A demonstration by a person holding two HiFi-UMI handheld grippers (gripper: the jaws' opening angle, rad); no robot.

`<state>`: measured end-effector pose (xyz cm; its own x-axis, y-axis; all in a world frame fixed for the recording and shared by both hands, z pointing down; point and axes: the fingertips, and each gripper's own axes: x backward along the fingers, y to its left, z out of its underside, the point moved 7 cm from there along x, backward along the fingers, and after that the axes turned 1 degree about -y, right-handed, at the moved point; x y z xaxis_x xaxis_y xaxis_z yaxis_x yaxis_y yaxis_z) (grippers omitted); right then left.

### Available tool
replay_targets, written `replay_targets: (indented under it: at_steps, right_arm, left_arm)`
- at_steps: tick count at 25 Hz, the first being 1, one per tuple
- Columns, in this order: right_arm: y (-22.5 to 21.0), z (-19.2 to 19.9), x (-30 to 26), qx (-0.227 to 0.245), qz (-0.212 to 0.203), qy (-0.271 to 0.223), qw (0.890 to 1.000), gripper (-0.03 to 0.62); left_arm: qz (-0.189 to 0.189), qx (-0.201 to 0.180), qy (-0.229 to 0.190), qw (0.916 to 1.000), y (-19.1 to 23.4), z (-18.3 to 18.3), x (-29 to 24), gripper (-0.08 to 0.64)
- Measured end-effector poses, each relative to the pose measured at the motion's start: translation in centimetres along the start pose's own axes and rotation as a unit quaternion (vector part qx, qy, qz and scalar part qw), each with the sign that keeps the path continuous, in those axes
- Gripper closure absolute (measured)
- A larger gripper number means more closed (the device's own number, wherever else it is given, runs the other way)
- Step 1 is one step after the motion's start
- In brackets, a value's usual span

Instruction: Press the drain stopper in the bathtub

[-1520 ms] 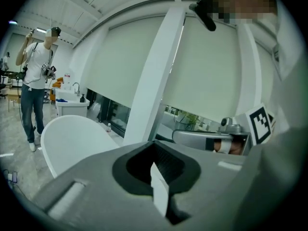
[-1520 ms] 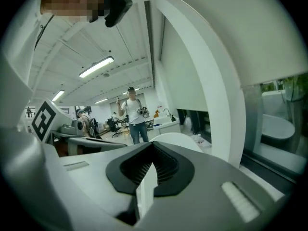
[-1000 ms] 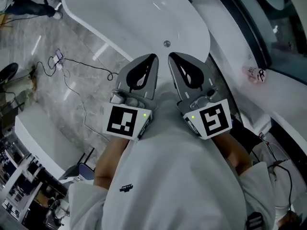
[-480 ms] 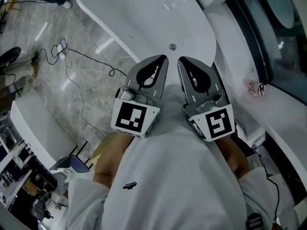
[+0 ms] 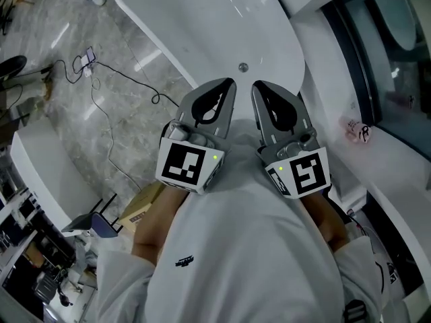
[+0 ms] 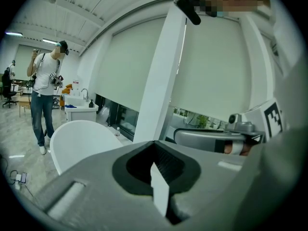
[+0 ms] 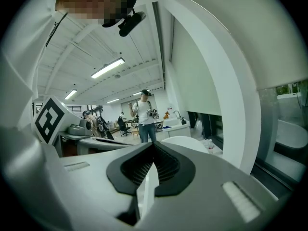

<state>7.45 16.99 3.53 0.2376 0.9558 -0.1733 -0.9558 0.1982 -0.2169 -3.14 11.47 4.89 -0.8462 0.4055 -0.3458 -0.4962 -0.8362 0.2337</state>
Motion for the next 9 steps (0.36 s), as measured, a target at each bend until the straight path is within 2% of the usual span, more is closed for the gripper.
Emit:
replay_targets:
  at_steps: [4, 9]
  right_arm:
    - [-0.07, 0.05, 0.09, -0.004, 0.001, 0.002, 1.0, 0.597]
    - [-0.74, 0.19, 0.23, -0.006, 0.003, 0.005, 1.0, 0.597]
  left_arm:
    - [-0.004, 0.008, -0.008, 0.9999, 0.06, 0.12, 0.21, 0.555]
    - [-0.009, 0.006, 0.008, 0.9999, 0.43, 0.68, -0.42, 0.555]
